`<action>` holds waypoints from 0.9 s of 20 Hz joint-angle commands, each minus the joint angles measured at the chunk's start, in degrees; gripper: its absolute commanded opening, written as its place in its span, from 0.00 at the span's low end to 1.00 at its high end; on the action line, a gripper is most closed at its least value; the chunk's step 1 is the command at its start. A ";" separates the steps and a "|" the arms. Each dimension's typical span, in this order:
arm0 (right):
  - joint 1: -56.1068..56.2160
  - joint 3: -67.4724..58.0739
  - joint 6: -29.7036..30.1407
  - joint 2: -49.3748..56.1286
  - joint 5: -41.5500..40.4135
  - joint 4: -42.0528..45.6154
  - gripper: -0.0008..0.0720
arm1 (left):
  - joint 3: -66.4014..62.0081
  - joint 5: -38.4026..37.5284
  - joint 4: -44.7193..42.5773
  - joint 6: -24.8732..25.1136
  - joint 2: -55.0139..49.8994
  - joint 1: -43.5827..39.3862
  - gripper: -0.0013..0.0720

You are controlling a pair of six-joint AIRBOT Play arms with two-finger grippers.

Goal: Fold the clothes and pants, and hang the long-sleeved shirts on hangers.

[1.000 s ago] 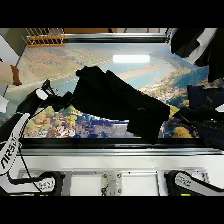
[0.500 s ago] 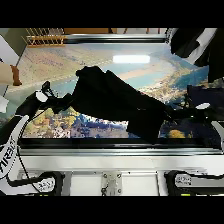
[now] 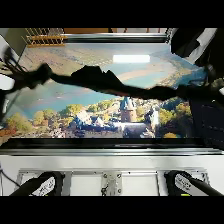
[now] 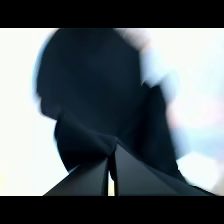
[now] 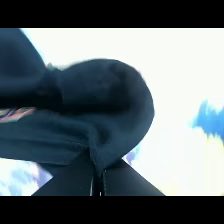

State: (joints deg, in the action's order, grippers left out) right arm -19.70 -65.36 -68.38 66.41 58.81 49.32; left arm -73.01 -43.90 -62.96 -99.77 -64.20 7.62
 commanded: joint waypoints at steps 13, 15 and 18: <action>-0.22 -16.15 -11.04 -41.27 -4.96 9.88 0.03 | -16.17 0.17 -0.59 3.96 38.66 1.18 0.03; -0.22 -17.27 -11.87 -39.65 -1.55 9.84 0.03 | -16.17 -2.73 -2.45 2.49 36.68 1.20 0.03; -0.17 -18.56 -14.21 -33.62 4.42 8.46 0.03 | -16.15 -12.68 -9.53 -3.34 28.76 1.18 0.03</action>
State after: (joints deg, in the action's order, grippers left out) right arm -19.90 -82.94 -79.55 29.36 57.82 57.91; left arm -89.10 -48.84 -67.11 -98.78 -30.65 8.75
